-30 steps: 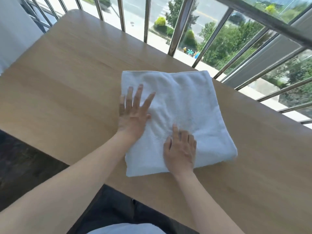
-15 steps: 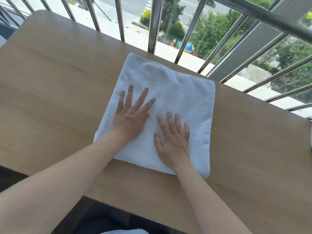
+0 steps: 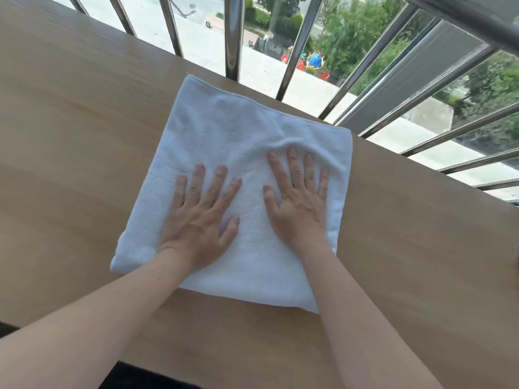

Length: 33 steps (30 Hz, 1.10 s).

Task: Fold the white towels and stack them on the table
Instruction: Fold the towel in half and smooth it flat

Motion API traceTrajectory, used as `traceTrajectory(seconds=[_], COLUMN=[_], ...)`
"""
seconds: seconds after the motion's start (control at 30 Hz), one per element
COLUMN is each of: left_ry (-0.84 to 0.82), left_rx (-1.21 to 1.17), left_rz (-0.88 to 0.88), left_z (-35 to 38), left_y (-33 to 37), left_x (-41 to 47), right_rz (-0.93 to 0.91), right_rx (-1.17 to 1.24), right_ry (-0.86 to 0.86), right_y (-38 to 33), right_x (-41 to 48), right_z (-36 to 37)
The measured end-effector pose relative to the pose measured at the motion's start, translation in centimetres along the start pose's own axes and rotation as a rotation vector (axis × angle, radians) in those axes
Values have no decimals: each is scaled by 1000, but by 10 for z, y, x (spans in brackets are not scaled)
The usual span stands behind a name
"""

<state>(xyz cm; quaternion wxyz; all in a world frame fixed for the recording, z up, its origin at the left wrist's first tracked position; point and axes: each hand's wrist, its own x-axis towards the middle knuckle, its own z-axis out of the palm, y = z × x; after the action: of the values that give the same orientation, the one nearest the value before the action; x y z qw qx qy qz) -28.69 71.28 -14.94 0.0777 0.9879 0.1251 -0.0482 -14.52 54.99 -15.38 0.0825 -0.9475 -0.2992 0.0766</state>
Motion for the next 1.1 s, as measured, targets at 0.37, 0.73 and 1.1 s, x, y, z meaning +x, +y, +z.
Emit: traceTrajectory(seconds=[0.37,0.73,1.1], left_ry=[86,-4,-96], left_rx=[-23,-217,34], left_rz=[20,71,565], left_z=[1,-9,-13], left_y=[0,-4,-52], left_x=[3,-4,51], right_rz=[365,523,493], right_rx=[130,184,-17], right_ry=[-39,-4,132], right_y=[49,-98,-109], right_x=[73,-92,-96], right_z=[-24,8,30])
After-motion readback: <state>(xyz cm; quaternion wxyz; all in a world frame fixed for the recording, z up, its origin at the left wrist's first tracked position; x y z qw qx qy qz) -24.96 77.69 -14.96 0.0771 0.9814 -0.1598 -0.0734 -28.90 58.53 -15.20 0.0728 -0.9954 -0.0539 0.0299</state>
